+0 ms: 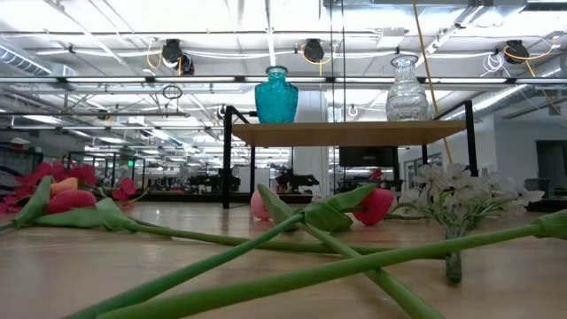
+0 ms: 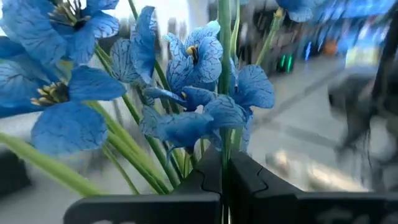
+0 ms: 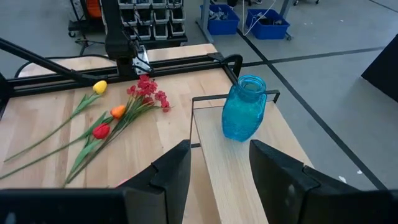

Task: Pick and place flowers into a vace then onto a shelf
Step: Put the blue flowers into the blue vase on the shelf

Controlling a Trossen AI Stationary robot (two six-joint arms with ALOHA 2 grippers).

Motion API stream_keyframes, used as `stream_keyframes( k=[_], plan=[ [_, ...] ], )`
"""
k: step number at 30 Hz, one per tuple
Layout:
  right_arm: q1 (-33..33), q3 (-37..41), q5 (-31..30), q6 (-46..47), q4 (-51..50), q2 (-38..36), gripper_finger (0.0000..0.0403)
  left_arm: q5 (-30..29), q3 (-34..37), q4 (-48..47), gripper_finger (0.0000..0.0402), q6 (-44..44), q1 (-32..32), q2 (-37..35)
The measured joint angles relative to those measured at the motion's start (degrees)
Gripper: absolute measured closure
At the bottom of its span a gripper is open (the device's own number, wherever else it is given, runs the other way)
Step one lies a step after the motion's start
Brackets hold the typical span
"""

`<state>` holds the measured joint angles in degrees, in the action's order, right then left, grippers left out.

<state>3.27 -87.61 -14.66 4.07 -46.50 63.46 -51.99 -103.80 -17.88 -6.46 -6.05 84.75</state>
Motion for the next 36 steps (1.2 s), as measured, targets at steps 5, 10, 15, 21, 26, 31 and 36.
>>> stream_keyframes(
  k=[5, 10, 15, 21, 26, 31, 36],
  plan=[
    [0.00, 0.00, 0.00, 0.01, 0.00, 0.00, 0.0248, 10.37, -0.04, 13.33, 0.0399, -17.04, 8.49, 1.32],
    [0.00, 0.00, -0.02, -0.02, 0.00, 0.00, 0.0248, 20.89, 0.07, 10.20, 0.0399, -6.43, 17.63, 4.27],
    [0.00, 0.00, -0.04, 1.15, -0.04, 0.00, 0.0248, 23.93, 0.21, 10.23, 0.0399, -6.14, 21.75, 8.09],
    [0.00, 0.00, -0.07, 1.91, -0.03, 0.00, 0.0248, 25.80, 0.10, 7.52, 0.0399, -2.62, 22.77, 7.78],
    [0.00, 0.00, -0.11, 1.91, -0.04, 0.00, 0.0248, 25.44, 0.10, 2.46, 0.0387, 1.50, 22.97, 7.94],
    [0.00, 0.00, -0.13, 1.03, -0.04, 0.00, 0.0248, 25.65, 0.12, -0.85, 0.0382, -0.14, 23.05, 9.48],
    [0.00, 0.00, -0.13, 0.84, -0.07, 0.00, 0.0248, 26.49, 0.05, -0.89, 0.0381, -2.79, 22.99, 10.27]
  ],
)
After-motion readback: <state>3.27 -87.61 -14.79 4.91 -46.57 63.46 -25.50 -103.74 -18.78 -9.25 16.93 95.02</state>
